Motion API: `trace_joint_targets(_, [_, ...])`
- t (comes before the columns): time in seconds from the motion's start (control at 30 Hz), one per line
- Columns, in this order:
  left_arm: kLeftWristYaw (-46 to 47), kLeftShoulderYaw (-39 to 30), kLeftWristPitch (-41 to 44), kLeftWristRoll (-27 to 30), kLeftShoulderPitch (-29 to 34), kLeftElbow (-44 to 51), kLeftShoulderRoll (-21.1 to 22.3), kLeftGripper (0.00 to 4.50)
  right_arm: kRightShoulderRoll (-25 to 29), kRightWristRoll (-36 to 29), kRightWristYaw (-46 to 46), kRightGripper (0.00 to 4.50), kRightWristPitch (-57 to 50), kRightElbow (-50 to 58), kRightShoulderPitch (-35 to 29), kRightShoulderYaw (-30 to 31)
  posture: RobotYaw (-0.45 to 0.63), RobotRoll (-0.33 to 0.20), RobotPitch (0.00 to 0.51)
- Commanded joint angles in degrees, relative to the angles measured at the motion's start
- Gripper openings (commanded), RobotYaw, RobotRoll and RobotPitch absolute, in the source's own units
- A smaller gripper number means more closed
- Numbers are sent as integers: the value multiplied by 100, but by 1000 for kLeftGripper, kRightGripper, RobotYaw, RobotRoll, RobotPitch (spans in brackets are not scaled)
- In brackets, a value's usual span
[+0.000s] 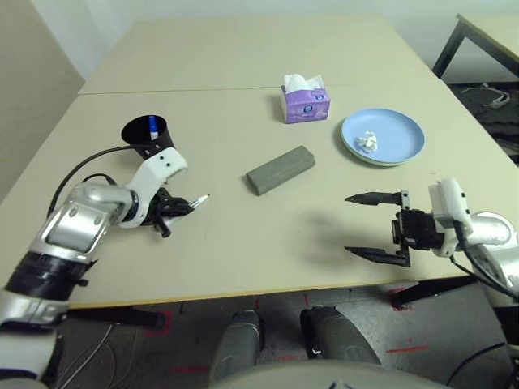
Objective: Organize and tidy the items on the table.
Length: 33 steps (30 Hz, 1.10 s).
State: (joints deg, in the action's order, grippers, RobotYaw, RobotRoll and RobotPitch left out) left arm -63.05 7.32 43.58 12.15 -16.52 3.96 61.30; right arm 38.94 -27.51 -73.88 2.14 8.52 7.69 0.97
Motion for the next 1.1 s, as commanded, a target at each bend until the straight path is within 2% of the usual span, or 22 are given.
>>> trace_joint_targets(0.03, [-527,-379,-174,413,258,441,307,256,-14,57,-10,4500,28,-14,13,51,-115,0,106])
trace_joint_targets(0.17, [-812,-1134,-257,1130,272,780,220,256,-43,36,-58,4500,47,-74,40,61,-105,0,105])
trace_joint_targets(0.27, [-280,-2303,-66,2014,7,819,-500,256,-181,-98,224,4500,-241,-111,129,-35,-95,0,102])
trace_joint_targets(0.4, [739,-3218,-197,2256,112,924,-1291,256,-374,-241,784,4500,-776,-76,177,-166,-79,0,100])
trace_joint_targets(0.5, [1451,-3642,-677,2053,321,980,-1768,256,-423,-229,1089,4500,-1063,-94,208,-217,-65,0,96])
trace_joint_targets(0.8, [2677,-3811,-1896,1573,970,1197,-2645,256,-452,-158,1313,4500,-1370,-74,331,-191,-44,0,94])
trace_joint_targets(0.97, [3080,-3635,-2335,1382,755,966,-2852,256,-418,-92,1206,4500,-1309,-157,359,-164,-33,0,91])
trace_joint_targets(1.1, [3219,-3455,-2761,1180,277,538,-2836,256,-453,-85,1218,4500,-1334,-184,425,-168,-37,0,92])
